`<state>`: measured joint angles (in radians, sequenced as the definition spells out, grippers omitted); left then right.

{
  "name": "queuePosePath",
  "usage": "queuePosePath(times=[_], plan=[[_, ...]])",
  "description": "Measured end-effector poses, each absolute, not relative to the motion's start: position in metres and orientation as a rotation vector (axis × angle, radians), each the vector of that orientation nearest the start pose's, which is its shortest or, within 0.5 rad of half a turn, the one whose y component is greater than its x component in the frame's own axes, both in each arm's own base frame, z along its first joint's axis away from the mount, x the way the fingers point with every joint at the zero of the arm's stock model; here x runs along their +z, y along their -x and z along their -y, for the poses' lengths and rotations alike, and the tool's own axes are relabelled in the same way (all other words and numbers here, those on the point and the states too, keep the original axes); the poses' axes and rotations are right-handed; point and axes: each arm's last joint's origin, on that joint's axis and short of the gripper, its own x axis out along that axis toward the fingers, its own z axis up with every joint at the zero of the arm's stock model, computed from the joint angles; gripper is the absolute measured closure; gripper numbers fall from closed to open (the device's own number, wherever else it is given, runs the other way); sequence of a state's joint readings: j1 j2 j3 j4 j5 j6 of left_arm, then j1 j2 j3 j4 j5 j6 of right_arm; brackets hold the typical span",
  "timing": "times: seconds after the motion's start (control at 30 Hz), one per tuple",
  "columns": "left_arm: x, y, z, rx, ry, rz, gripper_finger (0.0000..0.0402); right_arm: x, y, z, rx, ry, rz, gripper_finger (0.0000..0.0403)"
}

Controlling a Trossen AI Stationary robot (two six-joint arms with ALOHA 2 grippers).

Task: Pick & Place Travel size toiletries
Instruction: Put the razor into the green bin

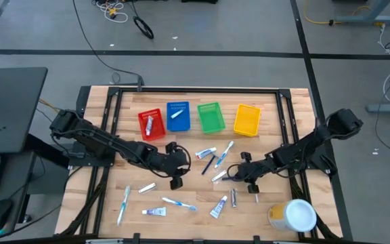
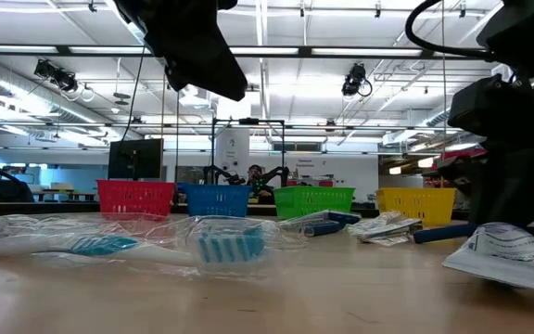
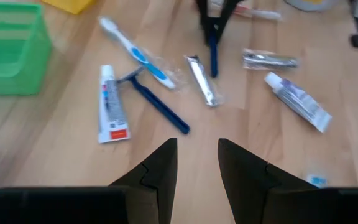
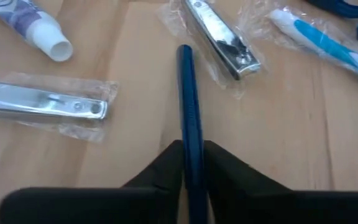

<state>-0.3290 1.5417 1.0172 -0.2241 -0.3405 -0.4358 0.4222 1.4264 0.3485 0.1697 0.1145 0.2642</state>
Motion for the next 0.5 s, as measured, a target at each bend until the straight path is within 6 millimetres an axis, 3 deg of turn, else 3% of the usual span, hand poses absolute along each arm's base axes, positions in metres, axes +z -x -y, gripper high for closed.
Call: queuePosePath(times=[0.17, 0.33, 0.5], plan=[[0.233, -0.302, 0.092, 0.238, 0.254, -0.73, 0.0276, 0.107, -0.198, -0.086, 0.211, -0.052, -0.827, 0.0366], [0.243, -0.281, 0.085, 0.33, 0.343, -0.79, 0.0276, 0.132, -0.207, -0.091, 0.3, -0.108, -0.664, 0.0366], [0.253, -0.265, 0.077, 0.442, 0.29, -0.782, 0.0276, 0.168, -0.224, -0.083, 0.084, 0.029, -0.438, 0.0366]])
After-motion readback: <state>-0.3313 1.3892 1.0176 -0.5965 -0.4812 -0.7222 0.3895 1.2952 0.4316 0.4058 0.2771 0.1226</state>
